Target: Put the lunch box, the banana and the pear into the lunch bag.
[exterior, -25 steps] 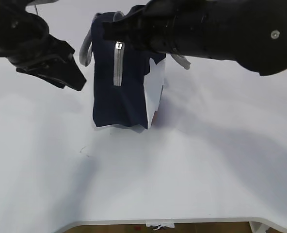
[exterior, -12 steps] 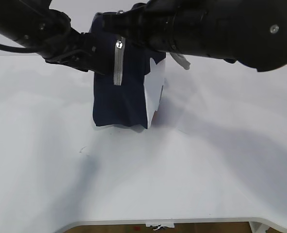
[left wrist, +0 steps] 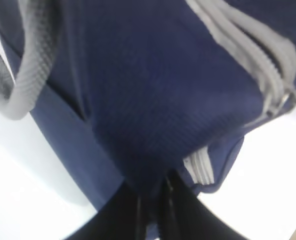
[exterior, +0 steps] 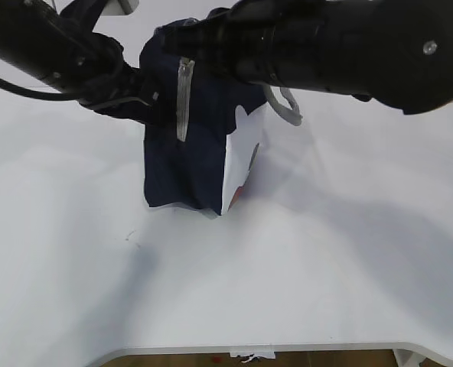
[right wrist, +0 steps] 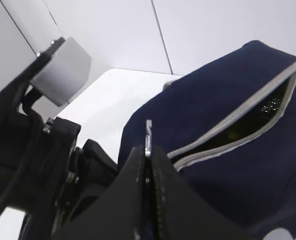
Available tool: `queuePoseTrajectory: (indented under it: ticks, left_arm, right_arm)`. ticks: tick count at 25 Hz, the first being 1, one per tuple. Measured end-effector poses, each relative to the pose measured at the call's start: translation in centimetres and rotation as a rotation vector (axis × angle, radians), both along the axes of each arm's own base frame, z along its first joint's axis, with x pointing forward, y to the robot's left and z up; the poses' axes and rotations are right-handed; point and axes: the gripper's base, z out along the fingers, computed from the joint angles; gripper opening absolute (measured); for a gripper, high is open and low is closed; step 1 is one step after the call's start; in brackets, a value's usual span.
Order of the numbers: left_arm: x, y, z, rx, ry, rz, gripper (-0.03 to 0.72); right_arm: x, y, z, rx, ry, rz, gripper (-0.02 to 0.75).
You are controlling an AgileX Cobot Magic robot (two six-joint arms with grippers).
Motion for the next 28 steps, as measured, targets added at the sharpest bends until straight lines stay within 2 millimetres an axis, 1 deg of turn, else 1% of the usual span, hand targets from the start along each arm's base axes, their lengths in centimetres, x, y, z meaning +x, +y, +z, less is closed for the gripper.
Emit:
queuePoseTrajectory:
  ticks: [1, 4, 7, 8, 10, 14, 18, 24, 28]
  left_arm:
    - [0.0, 0.1, -0.1, 0.02, -0.001, -0.01, 0.003]
    - [-0.2, 0.3, -0.1, 0.06, -0.01, -0.031, 0.0]
    - [-0.7, 0.7, 0.3, 0.109, -0.021, -0.065, 0.0]
    - [-1.3, 1.0, 0.7, 0.15, -0.014, -0.098, 0.0]
    - [-1.6, 1.2, 0.9, 0.166, -0.008, -0.112, 0.0]
    - [-2.2, 1.4, 1.0, 0.184, 0.031, -0.144, 0.0]
    - [-2.5, 1.4, 0.9, 0.192, 0.06, -0.162, 0.0]
    - [-2.8, 1.5, 0.7, 0.223, 0.087, -0.186, -0.001]
    - [-3.1, 1.7, 0.6, 0.249, 0.099, -0.201, -0.001]
  right_arm:
    - [0.0, 0.0, 0.0, -0.001, 0.001, 0.0, 0.001]
    - [0.0, 0.0, 0.0, -0.001, 0.001, 0.0, 0.001]
    - [0.1, -0.1, 0.1, 0.001, -0.001, -0.003, 0.001]
    - [0.2, -0.1, 0.3, 0.003, -0.003, -0.004, 0.001]
    - [0.5, -0.3, 0.7, 0.002, -0.004, -0.008, 0.001]
    - [1.5, -1.6, 1.4, -0.007, 0.003, -0.042, 0.001]
    - [2.4, -3.1, 1.2, -0.02, 0.028, -0.081, 0.001]
    - [4.0, -5.9, 1.4, -0.019, 0.03, -0.165, 0.001]
    - [4.9, -6.5, 1.4, -0.02, 0.034, -0.187, 0.001]
